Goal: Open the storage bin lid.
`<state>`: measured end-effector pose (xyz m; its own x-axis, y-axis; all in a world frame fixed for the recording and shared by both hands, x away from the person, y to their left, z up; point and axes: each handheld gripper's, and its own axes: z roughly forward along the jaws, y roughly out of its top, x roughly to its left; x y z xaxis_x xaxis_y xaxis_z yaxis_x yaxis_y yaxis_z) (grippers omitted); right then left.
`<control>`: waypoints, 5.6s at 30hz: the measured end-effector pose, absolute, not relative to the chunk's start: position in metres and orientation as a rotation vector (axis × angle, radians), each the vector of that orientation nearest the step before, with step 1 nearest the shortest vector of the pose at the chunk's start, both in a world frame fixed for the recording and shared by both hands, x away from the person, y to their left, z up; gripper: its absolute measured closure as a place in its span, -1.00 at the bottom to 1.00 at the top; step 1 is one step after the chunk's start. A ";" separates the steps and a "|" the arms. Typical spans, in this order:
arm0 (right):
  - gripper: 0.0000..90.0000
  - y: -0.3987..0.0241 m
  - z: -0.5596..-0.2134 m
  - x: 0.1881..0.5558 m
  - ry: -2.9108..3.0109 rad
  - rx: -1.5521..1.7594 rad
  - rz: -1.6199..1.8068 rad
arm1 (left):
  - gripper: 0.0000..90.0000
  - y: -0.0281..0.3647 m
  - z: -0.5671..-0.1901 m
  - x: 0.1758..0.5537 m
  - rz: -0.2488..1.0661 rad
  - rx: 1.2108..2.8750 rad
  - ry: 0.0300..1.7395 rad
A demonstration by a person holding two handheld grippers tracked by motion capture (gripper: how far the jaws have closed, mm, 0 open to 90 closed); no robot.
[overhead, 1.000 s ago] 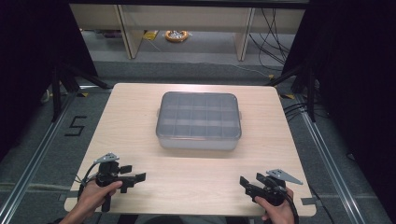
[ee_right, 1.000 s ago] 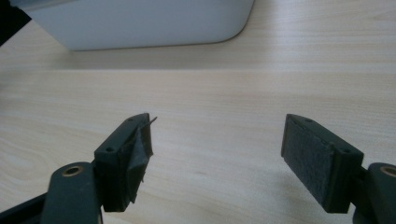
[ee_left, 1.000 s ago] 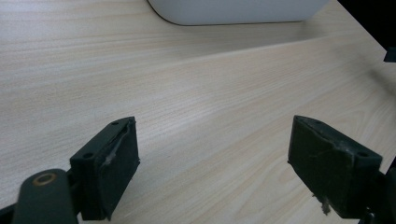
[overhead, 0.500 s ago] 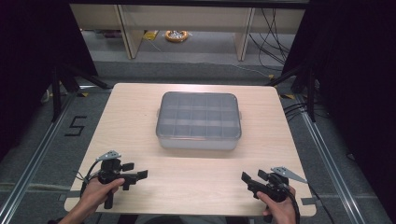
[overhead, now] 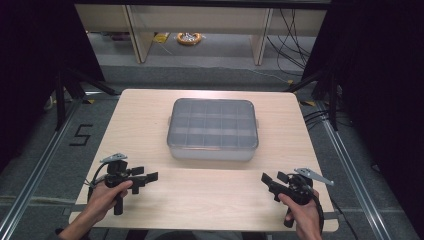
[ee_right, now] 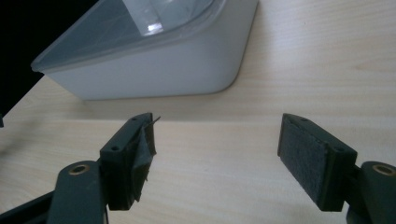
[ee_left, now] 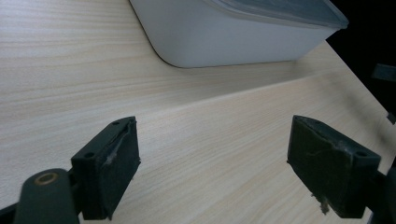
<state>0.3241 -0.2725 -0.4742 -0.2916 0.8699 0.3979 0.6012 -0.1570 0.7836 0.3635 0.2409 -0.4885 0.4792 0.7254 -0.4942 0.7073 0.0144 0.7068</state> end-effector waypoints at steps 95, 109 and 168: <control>0.31 -0.237 -0.444 0.510 1.689 1.983 1.434 | 0.25 0.183 -0.440 0.539 0.097 1.609 1.404; 0.41 -0.248 -0.423 0.498 1.635 1.910 1.525 | 0.32 0.183 -0.421 0.524 0.094 1.562 1.356; 0.42 -0.263 -0.420 0.391 1.663 1.773 1.603 | 0.39 0.186 -0.420 0.420 0.116 1.595 1.155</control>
<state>0.3908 -0.2634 -0.4199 -0.2420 0.8117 0.5316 0.5608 -0.3301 0.7593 0.4202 0.1862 -0.4195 0.5182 0.7126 -0.4730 0.6047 0.0858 0.7918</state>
